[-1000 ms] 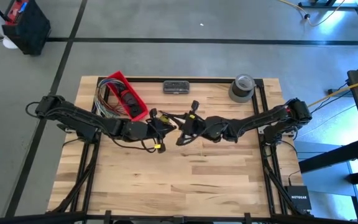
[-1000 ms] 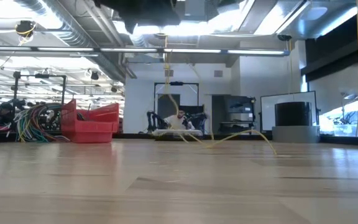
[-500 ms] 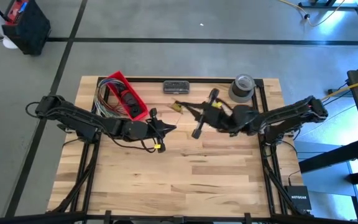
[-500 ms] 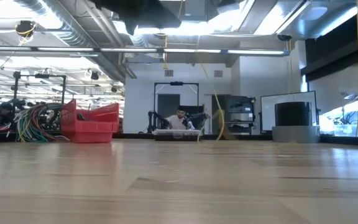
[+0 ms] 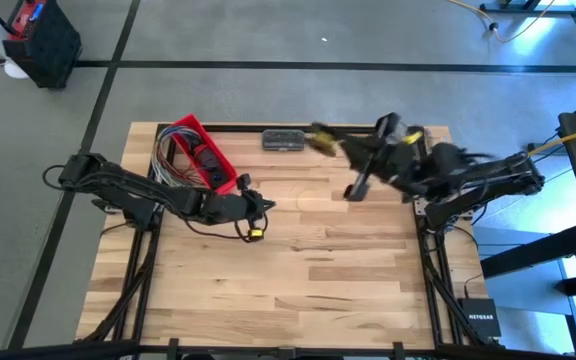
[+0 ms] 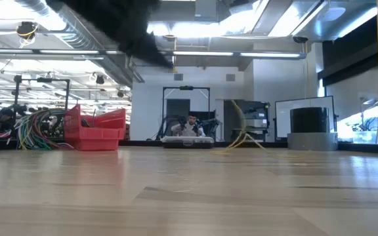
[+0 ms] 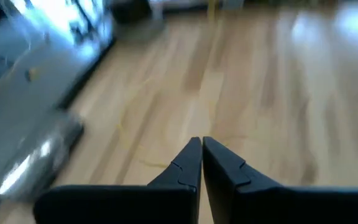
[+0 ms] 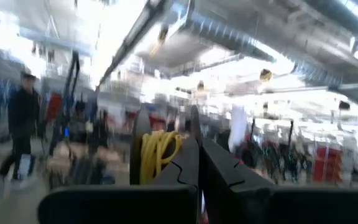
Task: Coil cords
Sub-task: Coil the yellow wire on the spool
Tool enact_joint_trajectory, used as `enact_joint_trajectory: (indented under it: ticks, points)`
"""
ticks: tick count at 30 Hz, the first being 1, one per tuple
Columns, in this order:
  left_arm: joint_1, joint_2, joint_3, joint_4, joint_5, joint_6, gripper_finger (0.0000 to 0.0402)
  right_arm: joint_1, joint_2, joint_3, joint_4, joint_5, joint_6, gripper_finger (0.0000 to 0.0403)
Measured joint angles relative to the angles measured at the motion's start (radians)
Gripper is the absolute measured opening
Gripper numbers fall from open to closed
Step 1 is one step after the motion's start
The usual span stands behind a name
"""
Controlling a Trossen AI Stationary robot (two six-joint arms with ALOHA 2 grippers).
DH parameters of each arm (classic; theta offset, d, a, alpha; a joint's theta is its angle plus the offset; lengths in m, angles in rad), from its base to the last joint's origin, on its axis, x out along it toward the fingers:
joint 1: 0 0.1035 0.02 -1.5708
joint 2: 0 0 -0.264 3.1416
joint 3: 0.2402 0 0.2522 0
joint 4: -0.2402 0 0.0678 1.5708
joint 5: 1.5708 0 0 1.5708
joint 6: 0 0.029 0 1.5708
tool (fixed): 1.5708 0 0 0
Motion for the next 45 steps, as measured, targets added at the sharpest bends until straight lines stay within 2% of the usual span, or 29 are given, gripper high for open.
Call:
enact_joint_trajectory:
  ticks: [7,14,20,23,27,32,38,42,45]
  points:
    - [0.021,0.001,0.002,-0.182,-0.002,-0.019,0.0008,0.0,0.002,0.089,-0.119,-0.009,-0.018,0.0005]
    - [0.021,0.0,0.004,-0.192,0.01,-0.067,0.0012,0.0,0.005,0.091,-0.213,0.015,-0.017,0.0005]
    - [0.021,0.014,0.004,-0.174,0.132,-0.1,0.0073,-0.001,0.006,0.091,-0.324,0.05,-0.017,0.0005]
    - [0.022,0.012,0.009,-0.176,0.133,-0.074,0.0107,-0.001,0.007,0.087,-0.423,0.079,-0.018,0.0005]
    - [0.022,-0.017,0.024,-0.134,0.133,-0.027,0.0128,-0.001,0.012,0.02,-0.429,0.075,0.004,0.0005]
    - [-0.008,-0.034,0.003,0.125,0.133,0.061,0.0131,-0.014,0.013,-0.158,-0.221,-0.001,0.004,0.0005]
    - [-0.041,-0.024,-0.094,0.51,0.135,0.152,0.0131,-0.048,0.075,-0.385,0.249,-0.173,0.044,0.0005]
    - [-0.04,-0.009,-0.114,0.594,0.205,0.154,0.0131,-0.049,0.174,-0.419,0.449,-0.218,0.058,0.0005]
    - [-0.039,0.021,-0.114,0.639,0.236,0.154,0.0131,-0.048,0.255,-0.392,0.526,-0.256,0.058,0.0005]
